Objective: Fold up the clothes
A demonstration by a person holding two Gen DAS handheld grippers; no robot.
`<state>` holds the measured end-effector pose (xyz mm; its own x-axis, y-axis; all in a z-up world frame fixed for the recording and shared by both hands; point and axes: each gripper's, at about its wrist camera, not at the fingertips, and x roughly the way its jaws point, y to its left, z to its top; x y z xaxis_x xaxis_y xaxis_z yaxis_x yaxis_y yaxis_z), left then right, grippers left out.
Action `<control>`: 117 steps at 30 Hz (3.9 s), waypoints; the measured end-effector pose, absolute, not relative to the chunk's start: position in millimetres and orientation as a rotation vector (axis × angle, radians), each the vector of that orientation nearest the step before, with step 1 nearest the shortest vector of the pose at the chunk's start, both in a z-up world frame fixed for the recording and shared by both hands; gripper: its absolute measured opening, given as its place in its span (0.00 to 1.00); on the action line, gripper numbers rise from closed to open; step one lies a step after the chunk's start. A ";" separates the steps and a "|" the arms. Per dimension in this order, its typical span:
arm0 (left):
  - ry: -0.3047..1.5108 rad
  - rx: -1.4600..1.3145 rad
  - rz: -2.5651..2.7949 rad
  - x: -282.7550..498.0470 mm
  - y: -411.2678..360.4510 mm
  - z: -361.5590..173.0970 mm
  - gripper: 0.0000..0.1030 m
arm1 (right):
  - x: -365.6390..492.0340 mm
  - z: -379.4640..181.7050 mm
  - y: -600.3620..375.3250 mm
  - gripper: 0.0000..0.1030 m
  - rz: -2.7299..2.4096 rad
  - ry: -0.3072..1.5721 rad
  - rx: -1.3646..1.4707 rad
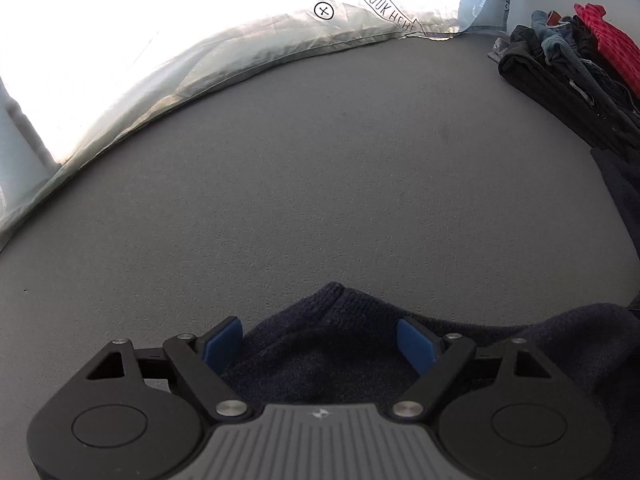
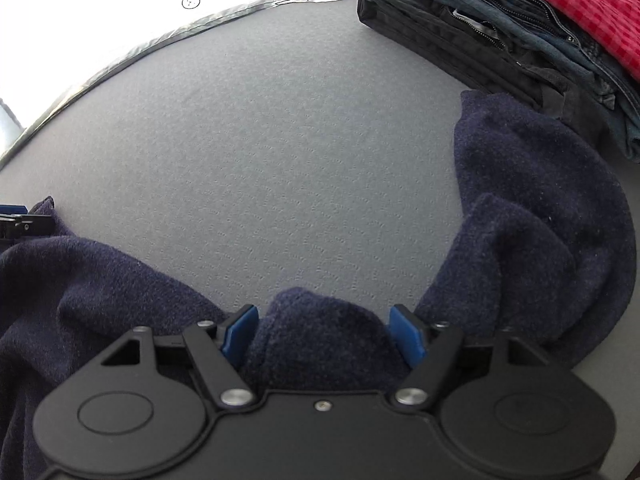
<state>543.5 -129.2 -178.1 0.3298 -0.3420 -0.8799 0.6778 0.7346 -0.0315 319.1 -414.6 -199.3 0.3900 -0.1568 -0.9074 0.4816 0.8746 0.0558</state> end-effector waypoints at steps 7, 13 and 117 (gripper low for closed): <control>1.019 0.319 -0.621 538.9 -128.1 -175.9 0.63 | 321.7 -199.0 -411.9 0.72 -0.435 1.098 0.341; 1.054 0.267 -0.527 542.3 -133.5 -168.6 0.43 | 325.0 -199.3 -412.3 0.73 -0.453 1.100 0.349; 0.905 -0.086 -0.070 597.1 -15.6 -178.0 0.07 | 580.6 -200.9 -232.5 0.37 0.091 0.889 0.100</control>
